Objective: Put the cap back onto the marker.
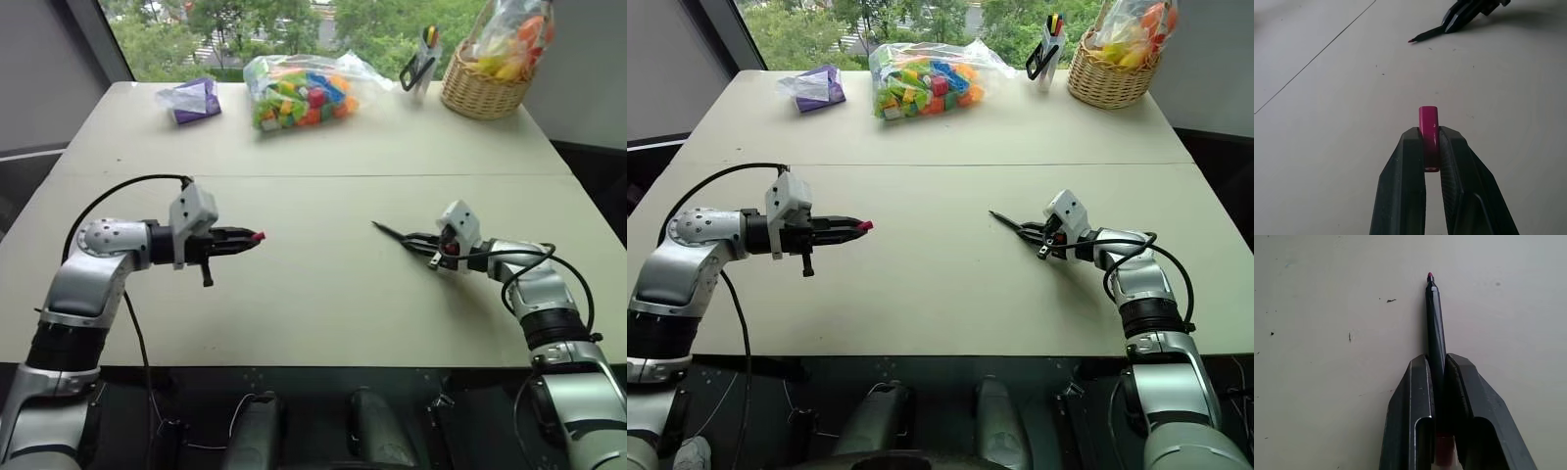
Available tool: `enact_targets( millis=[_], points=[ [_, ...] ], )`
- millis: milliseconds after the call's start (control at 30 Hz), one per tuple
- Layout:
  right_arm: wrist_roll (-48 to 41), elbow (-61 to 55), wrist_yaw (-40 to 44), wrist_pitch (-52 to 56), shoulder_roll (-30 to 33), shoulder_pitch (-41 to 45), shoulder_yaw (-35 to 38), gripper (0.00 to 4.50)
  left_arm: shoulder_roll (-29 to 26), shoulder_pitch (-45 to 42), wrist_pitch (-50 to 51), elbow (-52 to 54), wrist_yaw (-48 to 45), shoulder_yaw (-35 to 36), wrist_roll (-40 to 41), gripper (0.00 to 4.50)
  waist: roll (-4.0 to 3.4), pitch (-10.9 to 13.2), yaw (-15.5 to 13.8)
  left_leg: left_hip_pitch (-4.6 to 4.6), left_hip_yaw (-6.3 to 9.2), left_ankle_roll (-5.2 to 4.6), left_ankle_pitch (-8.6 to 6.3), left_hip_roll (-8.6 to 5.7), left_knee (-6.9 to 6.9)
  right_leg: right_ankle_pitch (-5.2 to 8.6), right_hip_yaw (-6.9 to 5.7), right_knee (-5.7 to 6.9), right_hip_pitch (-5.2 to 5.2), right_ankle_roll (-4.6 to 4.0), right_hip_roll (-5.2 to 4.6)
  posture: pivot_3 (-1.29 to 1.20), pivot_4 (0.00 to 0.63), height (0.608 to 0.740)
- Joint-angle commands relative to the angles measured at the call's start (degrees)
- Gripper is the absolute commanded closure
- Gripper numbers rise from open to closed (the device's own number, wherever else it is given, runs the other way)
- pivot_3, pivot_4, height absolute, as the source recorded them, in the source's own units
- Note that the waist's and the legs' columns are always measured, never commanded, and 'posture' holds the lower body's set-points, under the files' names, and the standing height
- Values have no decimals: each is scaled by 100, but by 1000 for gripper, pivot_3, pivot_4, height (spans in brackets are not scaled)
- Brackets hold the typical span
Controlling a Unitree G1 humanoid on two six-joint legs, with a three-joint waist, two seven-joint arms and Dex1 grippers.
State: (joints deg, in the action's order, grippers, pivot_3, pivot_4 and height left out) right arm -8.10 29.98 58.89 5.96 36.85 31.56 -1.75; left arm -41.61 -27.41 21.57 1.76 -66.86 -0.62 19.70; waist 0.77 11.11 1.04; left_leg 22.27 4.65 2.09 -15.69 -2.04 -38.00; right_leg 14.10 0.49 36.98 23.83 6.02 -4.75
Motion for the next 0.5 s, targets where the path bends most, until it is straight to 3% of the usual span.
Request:
enact_targets(
  millis=[33,233,500],
  points=[
    [36,-1084,185,80,258,-98,-75,4488,61,-191,-364,-164,-153,-165,-97,4500,-1,1,-5,1,0,0,0,0,0,0,0,0,0,0,0,0,150,740],
    [119,-2508,433,362,746,-151,-243,4488,315,-601,-940,-618,-370,-484,-303,4500,-4,2,-17,8,-5,0,0,-1,0,0,3,3,13,1,0,0,150,740],
    [-106,-3877,505,1229,764,181,-387,4488,593,-1071,-1423,-1107,-586,-747,-503,4500,-3,2,-13,12,-4,0,0,-1,-1,0,3,4,17,1,0,0,150,740]
  ],
)
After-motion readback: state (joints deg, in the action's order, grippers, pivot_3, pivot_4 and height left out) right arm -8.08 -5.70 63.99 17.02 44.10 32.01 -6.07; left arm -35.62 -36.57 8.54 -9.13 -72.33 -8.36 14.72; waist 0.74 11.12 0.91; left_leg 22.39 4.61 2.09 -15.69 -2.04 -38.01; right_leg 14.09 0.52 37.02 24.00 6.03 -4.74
